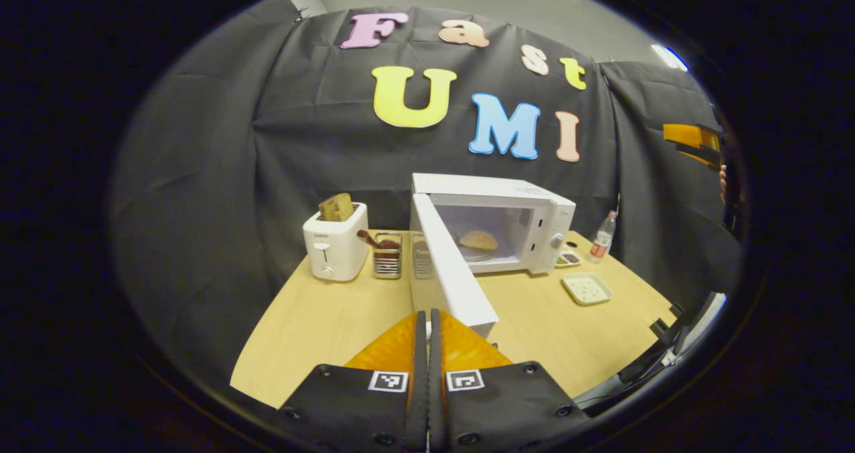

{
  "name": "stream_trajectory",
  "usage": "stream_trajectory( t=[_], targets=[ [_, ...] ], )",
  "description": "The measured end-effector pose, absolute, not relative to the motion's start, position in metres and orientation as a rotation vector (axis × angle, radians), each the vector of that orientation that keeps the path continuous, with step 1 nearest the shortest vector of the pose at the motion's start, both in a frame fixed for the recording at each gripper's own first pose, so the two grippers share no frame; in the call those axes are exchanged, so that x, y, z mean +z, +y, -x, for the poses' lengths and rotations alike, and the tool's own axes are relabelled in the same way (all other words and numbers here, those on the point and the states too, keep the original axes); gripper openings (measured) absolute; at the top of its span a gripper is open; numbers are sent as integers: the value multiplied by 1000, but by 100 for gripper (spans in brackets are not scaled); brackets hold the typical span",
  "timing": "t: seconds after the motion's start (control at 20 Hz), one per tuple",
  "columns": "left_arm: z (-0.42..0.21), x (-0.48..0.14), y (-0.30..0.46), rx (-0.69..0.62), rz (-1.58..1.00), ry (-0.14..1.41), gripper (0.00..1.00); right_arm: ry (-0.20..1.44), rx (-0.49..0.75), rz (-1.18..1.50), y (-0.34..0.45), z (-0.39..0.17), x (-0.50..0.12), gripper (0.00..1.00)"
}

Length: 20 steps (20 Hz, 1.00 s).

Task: Open the microwave oven with the left hand, put the food in, and close the microwave oven.

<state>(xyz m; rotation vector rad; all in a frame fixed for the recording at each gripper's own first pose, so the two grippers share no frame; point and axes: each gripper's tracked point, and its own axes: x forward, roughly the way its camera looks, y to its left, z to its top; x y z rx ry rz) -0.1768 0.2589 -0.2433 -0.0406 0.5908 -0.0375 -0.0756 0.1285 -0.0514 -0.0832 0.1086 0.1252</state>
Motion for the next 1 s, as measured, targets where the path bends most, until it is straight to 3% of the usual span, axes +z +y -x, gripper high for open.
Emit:
stream_trajectory(
  t=[1.0],
  targets=[
    [95,-271,68,-273,56,651,7,85,104,46,40,-1,-49,97]
  ],
)
